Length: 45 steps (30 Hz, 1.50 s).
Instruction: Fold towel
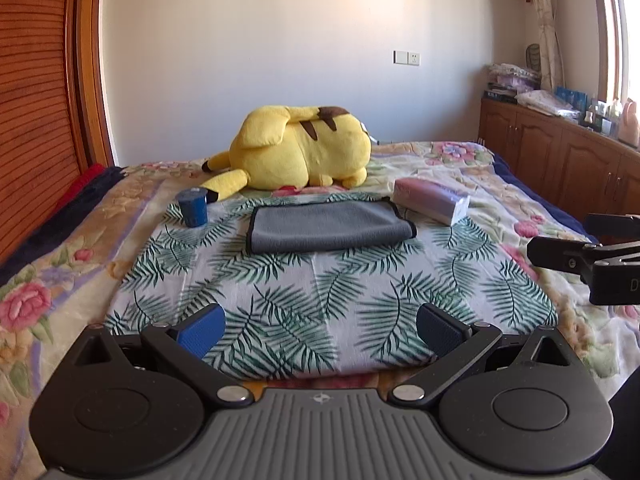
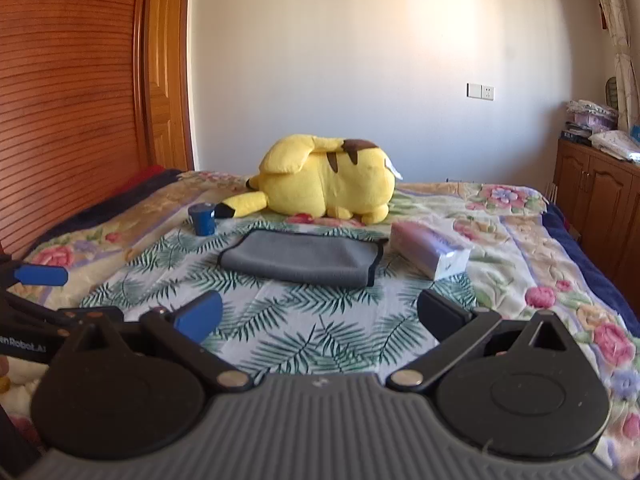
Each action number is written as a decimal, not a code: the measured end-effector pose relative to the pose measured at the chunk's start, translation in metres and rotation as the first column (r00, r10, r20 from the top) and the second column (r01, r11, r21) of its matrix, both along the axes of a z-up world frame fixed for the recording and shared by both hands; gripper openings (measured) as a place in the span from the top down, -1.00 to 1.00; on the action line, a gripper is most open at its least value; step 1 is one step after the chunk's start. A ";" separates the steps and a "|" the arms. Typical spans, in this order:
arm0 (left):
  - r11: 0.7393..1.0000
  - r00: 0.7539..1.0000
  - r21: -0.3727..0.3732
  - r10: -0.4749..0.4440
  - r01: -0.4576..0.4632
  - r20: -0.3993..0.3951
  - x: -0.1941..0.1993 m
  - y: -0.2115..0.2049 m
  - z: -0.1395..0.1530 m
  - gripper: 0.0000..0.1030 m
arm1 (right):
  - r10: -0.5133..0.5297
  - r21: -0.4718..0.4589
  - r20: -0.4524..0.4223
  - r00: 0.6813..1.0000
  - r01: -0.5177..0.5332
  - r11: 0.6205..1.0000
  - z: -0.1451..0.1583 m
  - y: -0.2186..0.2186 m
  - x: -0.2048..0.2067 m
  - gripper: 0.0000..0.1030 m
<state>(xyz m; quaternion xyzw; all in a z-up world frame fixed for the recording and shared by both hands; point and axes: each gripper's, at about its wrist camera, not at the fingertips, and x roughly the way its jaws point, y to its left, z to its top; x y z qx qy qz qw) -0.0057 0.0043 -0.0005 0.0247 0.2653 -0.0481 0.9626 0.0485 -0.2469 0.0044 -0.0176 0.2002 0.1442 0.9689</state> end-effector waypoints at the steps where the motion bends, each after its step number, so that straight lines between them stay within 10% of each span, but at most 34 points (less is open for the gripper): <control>1: 1.000 1.000 -0.003 0.001 -0.001 -0.006 0.000 0.000 -0.003 -0.69 | -0.001 0.000 -0.005 1.000 0.001 1.000 -0.004 0.001 -0.001 -1.00; 45: 0.998 0.978 0.019 0.048 -0.053 0.202 -0.018 0.005 -0.006 -0.69 | -0.100 0.023 0.120 0.988 0.098 0.995 -0.022 -0.009 -0.017 -1.00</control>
